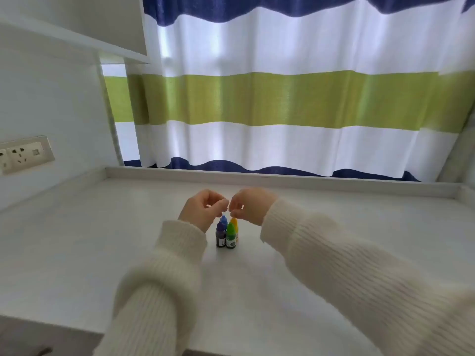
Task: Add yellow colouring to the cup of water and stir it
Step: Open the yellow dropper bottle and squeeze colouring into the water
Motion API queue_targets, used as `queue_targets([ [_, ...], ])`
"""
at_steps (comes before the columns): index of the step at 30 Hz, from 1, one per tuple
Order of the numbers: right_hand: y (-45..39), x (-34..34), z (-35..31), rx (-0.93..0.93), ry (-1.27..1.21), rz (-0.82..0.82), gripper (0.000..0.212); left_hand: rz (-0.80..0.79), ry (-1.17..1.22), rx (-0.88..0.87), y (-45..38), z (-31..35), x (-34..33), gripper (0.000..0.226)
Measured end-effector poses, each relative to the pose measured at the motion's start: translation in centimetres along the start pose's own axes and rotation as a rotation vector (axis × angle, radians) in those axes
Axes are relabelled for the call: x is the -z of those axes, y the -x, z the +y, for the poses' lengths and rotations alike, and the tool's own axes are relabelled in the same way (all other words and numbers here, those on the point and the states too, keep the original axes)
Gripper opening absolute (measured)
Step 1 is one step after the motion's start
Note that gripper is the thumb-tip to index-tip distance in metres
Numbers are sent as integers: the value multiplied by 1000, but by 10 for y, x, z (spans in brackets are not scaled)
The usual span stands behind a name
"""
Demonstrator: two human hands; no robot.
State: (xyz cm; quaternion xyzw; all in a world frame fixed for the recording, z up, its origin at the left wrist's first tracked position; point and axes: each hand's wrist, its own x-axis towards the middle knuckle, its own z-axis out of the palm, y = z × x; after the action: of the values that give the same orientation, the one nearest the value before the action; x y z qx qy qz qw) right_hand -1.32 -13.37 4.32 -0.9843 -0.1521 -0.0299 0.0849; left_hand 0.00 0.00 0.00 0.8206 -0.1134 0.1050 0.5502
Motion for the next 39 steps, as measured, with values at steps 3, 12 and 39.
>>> queue_targets([
  [3, -6, -6, 0, -48, 61, -26, 28, 33, -73, -19, -1, -3, 0, 8],
  [12, -19, -15, 4, -85, 80, -48, 28, 1, -65, -1, -2, -6, -5, 9],
  [39, 2, 26, 13, -51, -128, 77, 16, 14, -92, -64, 0, 1, -12, 11],
])
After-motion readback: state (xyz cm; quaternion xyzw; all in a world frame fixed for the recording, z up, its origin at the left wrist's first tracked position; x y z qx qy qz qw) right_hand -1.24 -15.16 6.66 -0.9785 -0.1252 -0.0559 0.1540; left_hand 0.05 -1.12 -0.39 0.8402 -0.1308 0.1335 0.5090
